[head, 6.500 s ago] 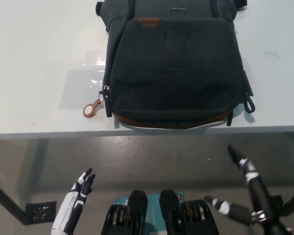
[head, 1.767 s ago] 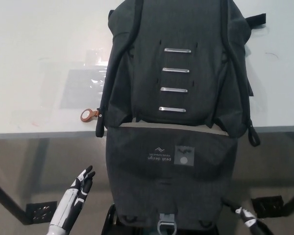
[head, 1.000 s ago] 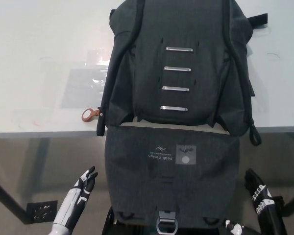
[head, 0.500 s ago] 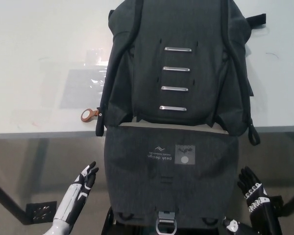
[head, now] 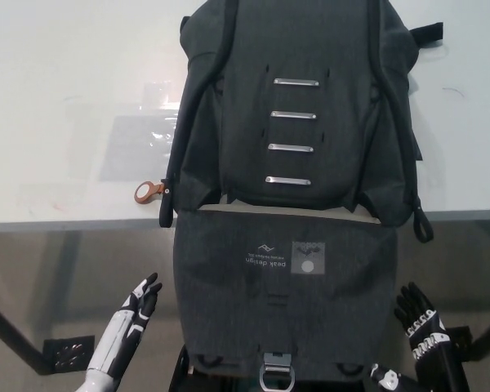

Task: A bag is kept in the middle of the table with its flap loosely closed and the robot uses its right hand to adjust it and opens it

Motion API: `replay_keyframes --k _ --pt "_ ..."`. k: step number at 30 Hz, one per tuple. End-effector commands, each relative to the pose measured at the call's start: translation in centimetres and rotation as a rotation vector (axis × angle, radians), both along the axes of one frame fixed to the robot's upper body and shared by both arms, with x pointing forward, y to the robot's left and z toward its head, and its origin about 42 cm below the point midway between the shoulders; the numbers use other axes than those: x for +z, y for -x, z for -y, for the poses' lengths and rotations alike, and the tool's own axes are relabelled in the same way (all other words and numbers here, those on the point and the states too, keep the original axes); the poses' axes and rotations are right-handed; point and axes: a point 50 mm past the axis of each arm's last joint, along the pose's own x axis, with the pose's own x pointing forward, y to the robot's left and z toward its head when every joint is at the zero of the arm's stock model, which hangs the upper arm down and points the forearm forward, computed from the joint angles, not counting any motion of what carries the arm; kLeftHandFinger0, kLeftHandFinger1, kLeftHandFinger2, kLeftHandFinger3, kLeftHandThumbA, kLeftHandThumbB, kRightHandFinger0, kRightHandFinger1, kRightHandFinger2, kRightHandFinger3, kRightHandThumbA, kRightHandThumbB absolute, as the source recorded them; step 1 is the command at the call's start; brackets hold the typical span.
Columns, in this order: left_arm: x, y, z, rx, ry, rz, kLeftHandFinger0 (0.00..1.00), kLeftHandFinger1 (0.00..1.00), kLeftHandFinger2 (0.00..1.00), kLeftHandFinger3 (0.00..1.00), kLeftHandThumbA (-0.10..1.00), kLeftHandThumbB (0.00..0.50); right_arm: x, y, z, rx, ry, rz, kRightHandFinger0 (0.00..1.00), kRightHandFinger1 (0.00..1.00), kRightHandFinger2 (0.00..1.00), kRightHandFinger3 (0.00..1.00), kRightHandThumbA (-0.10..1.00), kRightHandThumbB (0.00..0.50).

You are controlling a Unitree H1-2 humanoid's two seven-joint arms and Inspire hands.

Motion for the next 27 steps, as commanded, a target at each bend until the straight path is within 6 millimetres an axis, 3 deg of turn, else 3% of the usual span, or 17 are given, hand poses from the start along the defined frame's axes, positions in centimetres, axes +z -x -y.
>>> replay_keyframes --k 1,9,20,27 --pt "1.0 -0.2 -0.5 -0.010 -0.007 0.054 1.00 1.00 1.00 1.00 1.00 0.301 0.5 -0.4 -0.3 0.029 -0.008 0.031 1.00 1.00 1.00 1.00 1.00 0.139" --pt "0.9 0.6 -0.6 0.006 -0.012 0.047 1.00 1.00 1.00 1.00 1.00 0.287 0.2 -0.1 -0.6 0.045 0.024 0.025 1.00 1.00 1.00 1.00 1.00 0.136" --pt "1.4 0.0 -0.8 -0.001 -0.022 0.063 1.00 1.00 1.00 1.00 1.00 0.273 0.4 -0.8 -0.9 0.070 0.035 0.037 1.00 1.00 1.00 1.00 1.00 0.098" --pt "1.7 -0.5 -0.8 -0.006 -0.019 0.072 1.00 1.00 1.00 1.00 1.00 0.270 0.7 -1.2 -1.0 0.078 0.045 0.052 1.00 1.00 1.00 1.00 1.00 0.104"
